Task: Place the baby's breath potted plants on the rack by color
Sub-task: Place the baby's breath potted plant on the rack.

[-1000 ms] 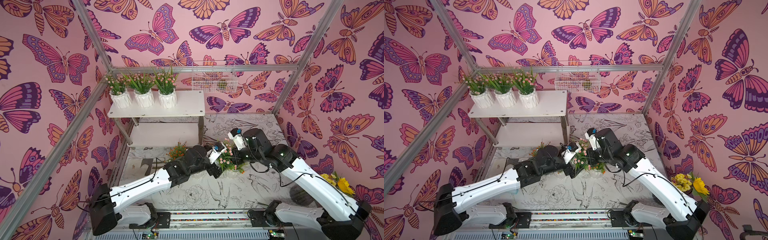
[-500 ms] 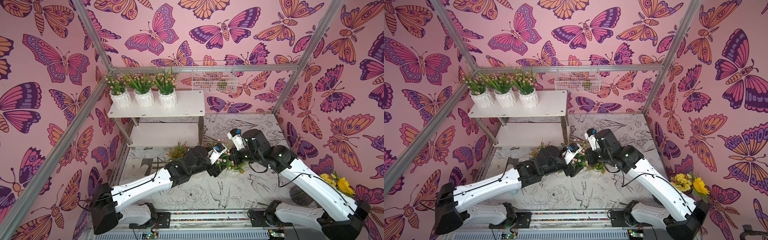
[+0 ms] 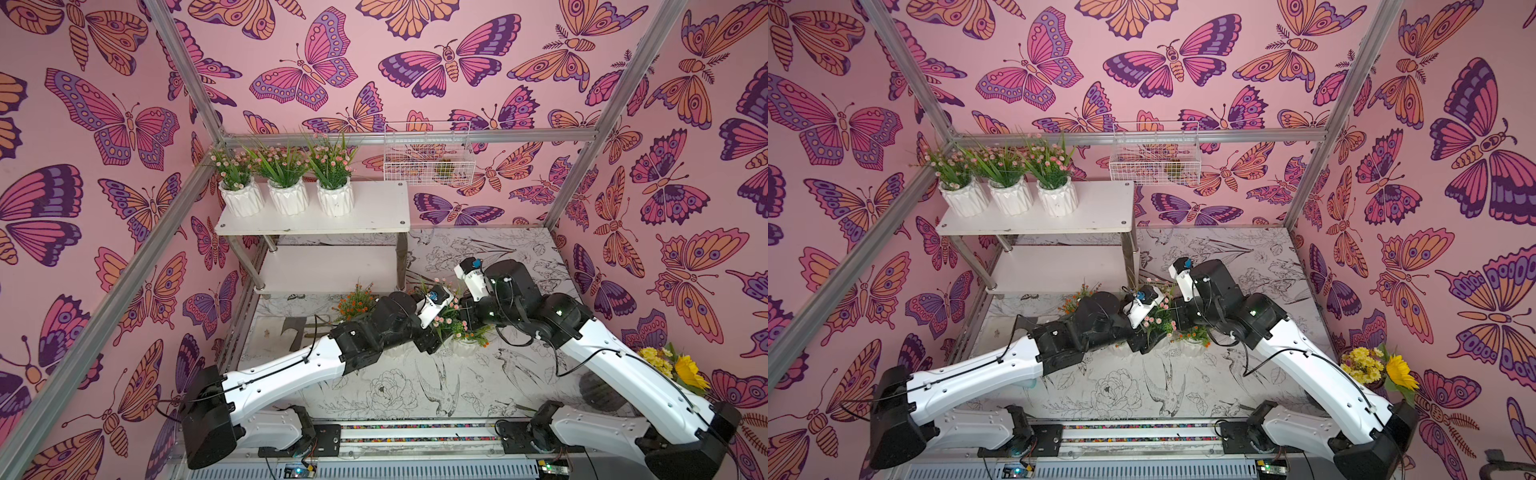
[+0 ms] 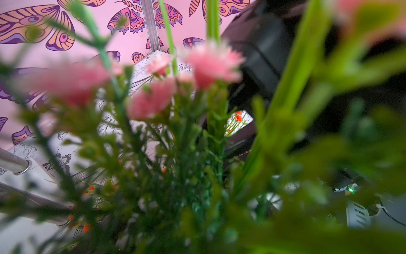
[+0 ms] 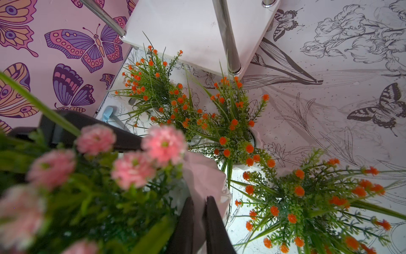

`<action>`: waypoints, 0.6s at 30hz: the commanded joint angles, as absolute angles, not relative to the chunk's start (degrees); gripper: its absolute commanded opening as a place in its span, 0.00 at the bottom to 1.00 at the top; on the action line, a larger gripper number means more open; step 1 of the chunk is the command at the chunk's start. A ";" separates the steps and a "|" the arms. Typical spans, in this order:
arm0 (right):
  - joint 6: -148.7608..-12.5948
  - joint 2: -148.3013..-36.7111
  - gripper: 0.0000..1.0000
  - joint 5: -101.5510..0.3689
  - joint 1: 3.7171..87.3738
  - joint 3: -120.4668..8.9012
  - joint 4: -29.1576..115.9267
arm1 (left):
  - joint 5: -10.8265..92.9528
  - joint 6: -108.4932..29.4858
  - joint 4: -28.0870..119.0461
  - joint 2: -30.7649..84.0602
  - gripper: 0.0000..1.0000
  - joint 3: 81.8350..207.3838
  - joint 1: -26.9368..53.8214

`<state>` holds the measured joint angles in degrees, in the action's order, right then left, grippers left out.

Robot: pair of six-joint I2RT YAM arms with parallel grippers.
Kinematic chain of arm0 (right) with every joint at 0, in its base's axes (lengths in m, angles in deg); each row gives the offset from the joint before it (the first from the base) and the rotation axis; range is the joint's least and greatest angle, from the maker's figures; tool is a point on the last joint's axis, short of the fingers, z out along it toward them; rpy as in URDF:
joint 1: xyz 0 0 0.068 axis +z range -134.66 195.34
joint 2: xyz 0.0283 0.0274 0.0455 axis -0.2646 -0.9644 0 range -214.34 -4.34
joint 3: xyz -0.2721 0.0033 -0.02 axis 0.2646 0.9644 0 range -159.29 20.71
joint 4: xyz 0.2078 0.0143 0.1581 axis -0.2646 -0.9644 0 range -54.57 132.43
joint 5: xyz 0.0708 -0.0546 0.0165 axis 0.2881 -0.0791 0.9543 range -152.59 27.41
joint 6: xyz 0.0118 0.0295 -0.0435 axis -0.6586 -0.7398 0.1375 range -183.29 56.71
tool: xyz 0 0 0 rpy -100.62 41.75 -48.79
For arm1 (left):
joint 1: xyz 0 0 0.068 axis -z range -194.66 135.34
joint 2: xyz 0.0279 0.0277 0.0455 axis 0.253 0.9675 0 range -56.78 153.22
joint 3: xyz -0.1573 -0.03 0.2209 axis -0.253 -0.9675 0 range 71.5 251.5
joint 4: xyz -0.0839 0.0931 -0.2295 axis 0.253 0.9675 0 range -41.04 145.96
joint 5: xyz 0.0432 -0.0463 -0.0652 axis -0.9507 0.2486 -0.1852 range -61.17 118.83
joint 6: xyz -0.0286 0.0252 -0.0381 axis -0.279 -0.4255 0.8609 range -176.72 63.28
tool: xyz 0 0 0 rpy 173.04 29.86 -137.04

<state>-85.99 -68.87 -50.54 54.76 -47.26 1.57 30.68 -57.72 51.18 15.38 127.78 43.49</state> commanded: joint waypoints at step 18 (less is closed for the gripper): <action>-86.75 -63.27 0.24 -53.71 49.68 -45.34 0.48 | 26.36 -57.91 55.30 11.87 0.60 130.55 41.20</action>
<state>-86.67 -64.94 -51.96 50.81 -46.40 1.88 28.41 -57.61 55.53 14.18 127.60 41.99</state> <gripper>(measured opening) 0.234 0.810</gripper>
